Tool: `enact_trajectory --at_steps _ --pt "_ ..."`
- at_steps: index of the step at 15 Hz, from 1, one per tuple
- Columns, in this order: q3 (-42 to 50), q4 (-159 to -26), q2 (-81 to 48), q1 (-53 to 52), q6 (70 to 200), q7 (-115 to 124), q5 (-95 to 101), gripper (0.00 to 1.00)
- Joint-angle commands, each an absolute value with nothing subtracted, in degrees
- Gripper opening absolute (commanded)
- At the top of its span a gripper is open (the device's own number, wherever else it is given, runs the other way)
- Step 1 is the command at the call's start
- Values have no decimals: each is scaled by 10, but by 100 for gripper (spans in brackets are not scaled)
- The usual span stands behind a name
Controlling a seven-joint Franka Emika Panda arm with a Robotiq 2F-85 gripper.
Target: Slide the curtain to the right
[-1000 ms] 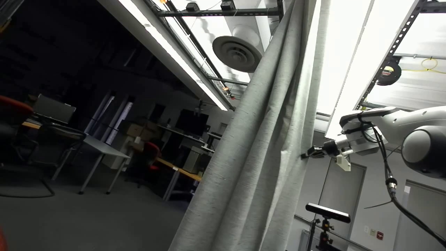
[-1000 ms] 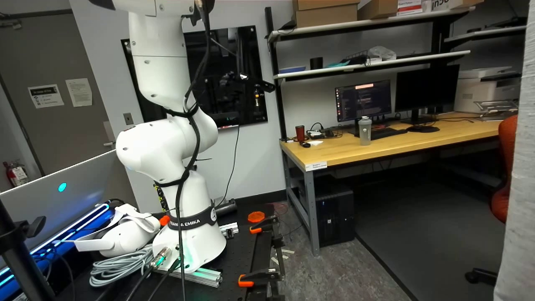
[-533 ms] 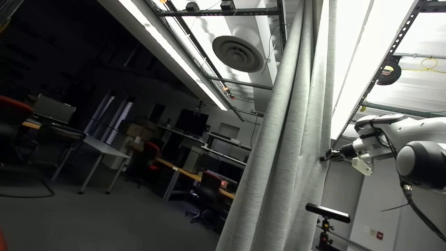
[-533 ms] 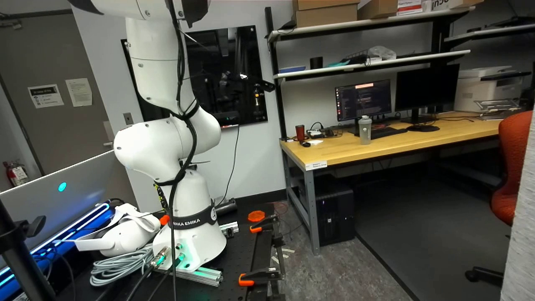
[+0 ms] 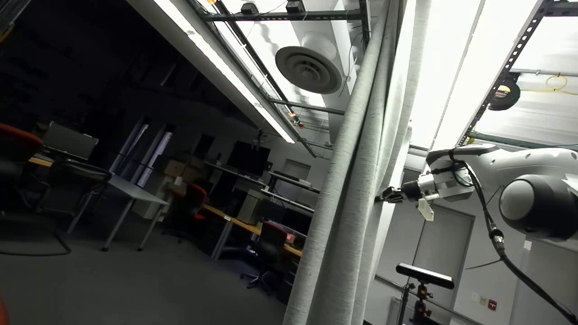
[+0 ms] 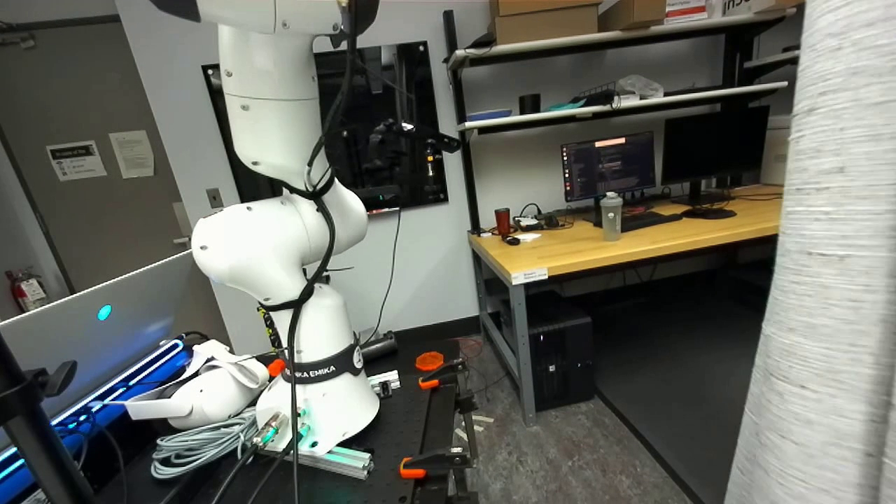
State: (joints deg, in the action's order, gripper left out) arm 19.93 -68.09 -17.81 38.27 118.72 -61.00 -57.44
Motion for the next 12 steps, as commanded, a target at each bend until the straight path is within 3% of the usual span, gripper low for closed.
enact_trajectory --at_steps 1,12 --pt "180 -766 -109 349 1156 -629 -565 0" --pt "163 -1043 98 231 1111 -609 -461 0"
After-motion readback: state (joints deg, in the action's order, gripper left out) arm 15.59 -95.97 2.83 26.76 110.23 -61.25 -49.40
